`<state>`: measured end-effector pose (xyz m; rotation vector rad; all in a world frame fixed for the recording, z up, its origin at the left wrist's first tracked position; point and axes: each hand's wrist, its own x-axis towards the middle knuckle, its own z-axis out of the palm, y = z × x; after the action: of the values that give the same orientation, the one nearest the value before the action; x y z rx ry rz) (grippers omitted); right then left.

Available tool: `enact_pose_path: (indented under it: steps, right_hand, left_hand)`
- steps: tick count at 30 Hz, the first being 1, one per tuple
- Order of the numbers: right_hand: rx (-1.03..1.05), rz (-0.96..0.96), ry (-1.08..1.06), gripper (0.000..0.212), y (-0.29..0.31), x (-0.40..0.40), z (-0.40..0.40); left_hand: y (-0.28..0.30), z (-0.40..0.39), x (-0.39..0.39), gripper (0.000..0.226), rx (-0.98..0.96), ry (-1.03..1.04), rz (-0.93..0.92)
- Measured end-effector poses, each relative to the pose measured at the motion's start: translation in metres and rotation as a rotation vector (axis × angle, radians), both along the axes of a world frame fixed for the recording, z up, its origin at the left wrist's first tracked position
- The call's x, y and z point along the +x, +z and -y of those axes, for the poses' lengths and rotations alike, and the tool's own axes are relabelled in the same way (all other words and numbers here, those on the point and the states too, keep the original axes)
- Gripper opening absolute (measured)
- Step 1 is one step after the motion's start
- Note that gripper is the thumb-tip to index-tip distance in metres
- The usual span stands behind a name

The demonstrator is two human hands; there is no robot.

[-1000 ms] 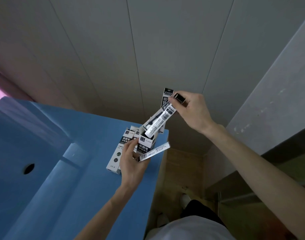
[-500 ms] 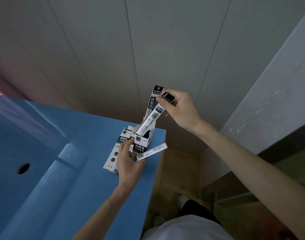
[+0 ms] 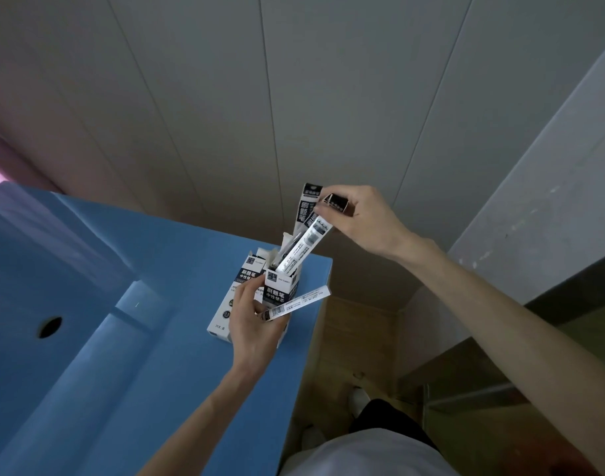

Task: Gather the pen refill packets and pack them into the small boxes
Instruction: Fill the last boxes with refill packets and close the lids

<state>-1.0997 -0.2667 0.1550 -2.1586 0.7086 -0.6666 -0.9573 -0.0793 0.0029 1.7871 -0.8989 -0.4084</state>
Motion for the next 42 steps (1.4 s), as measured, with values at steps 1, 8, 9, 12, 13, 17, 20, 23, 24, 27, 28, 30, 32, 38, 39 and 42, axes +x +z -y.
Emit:
enact_pose_path:
  steps: [1,8,9,12,13,17,20,23,24,27,28,30,32,38,39,42]
  right_hand:
    - [-0.007,-0.003,0.025,0.010,0.001,0.001,-0.003]
    - [-0.052,0.006,0.053,0.013,0.017,0.003,-0.010]
    - [-0.020,0.011,0.071,0.012,0.017,0.004,-0.013]
    - [0.061,0.027,0.109,0.008,0.013,0.006,-0.021]
    - [0.070,0.028,0.099,0.009,0.010,0.006,-0.021]
    - [0.169,0.041,0.014,0.015,0.004,0.001,-0.013]
    - [0.173,0.030,-0.006,0.012,-0.002,-0.001,-0.014]
    - [0.146,-0.011,-0.046,0.009,-0.009,0.002,-0.017]
    - [0.183,-0.004,-0.063,0.008,-0.011,0.003,-0.018]
    - [0.273,0.121,-0.111,0.013,-0.014,0.004,-0.023]
    - [0.278,0.157,-0.122,0.015,-0.015,0.004,-0.024]
    - [0.294,0.187,-0.123,0.016,-0.021,0.003,-0.029]
    - [0.324,0.165,-0.132,0.018,-0.029,0.003,-0.033]
    - [0.184,0.055,-0.168,0.026,-0.038,0.000,-0.037]
    - [0.174,0.078,-0.181,0.025,-0.035,0.001,-0.036]
    - [0.033,0.011,-0.177,0.023,-0.036,0.005,-0.035]
  left_hand:
    - [0.000,0.000,0.000,0.067,0.004,0.003,0.007]
    - [-0.002,0.000,0.000,0.065,0.014,-0.048,0.063]
    - [-0.003,0.001,-0.001,0.065,0.014,-0.050,0.061]
    - [-0.002,0.003,0.000,0.064,0.011,-0.045,0.048]
    - [-0.002,0.004,0.000,0.065,0.011,-0.050,0.057]
    - [-0.002,0.002,-0.002,0.066,-0.005,-0.073,0.085]
    - [0.000,0.001,-0.004,0.068,-0.004,-0.100,0.118]
    - [0.004,0.002,-0.009,0.067,-0.019,-0.143,0.155]
    - [0.005,0.002,-0.011,0.066,-0.022,-0.155,0.168]
    - [0.005,0.003,-0.012,0.068,-0.020,-0.141,0.162]
    - [0.004,0.004,-0.011,0.069,-0.018,-0.132,0.145]
    - [0.003,0.005,-0.009,0.069,-0.017,-0.122,0.131]
    - [0.003,0.005,-0.008,0.067,-0.027,-0.117,0.138]
    - [0.005,0.005,-0.010,0.067,-0.023,-0.103,0.133]
    - [0.004,0.005,-0.010,0.066,-0.020,-0.105,0.141]
    - [0.000,0.005,-0.009,0.068,-0.016,-0.114,0.166]
